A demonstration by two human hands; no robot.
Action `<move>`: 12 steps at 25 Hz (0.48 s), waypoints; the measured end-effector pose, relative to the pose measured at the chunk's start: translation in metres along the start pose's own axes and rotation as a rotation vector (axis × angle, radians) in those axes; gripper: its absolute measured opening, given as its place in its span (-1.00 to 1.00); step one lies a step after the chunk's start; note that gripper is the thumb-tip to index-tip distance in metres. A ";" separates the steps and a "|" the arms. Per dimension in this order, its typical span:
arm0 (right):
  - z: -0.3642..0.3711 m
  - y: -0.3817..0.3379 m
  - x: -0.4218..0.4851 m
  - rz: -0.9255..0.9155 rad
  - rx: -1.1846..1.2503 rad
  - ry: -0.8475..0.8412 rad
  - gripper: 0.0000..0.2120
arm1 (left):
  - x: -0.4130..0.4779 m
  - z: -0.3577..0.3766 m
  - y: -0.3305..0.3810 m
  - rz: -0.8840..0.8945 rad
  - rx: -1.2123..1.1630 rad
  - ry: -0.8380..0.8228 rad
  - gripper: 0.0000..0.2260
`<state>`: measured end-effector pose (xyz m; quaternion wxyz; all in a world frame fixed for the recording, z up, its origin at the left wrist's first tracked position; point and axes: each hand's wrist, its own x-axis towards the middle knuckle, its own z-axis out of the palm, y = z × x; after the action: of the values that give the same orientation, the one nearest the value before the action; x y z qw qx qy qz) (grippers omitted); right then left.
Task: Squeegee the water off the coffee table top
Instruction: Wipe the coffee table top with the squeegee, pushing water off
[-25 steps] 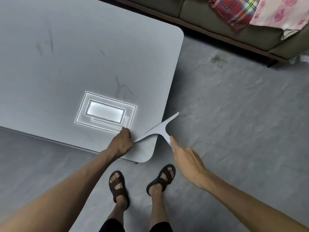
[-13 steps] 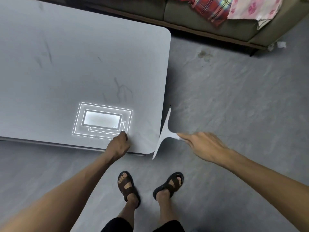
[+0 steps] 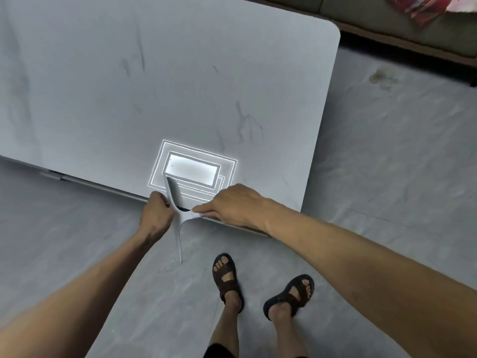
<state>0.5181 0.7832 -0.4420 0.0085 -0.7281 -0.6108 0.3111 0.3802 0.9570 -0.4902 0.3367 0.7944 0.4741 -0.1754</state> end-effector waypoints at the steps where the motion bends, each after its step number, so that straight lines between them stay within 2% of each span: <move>1: 0.002 0.000 0.006 0.008 0.014 -0.001 -0.63 | 0.002 0.001 -0.001 0.011 -0.007 -0.019 -0.82; 3: 0.009 0.006 0.004 0.048 0.074 0.006 -0.63 | 0.003 0.005 0.003 0.056 -0.006 -0.058 -0.74; 6: 0.021 0.029 -0.040 0.155 0.184 0.031 -0.63 | -0.002 0.019 0.018 0.133 0.052 -0.109 -0.79; 12: 0.035 0.088 -0.194 0.492 0.113 0.030 -0.64 | -0.030 0.049 0.061 0.294 0.197 -0.239 -0.78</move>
<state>0.5683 0.5747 -0.4188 -0.0176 -0.8578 -0.3964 0.3268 0.4207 0.8841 -0.4850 0.3333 0.8576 0.2903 -0.2630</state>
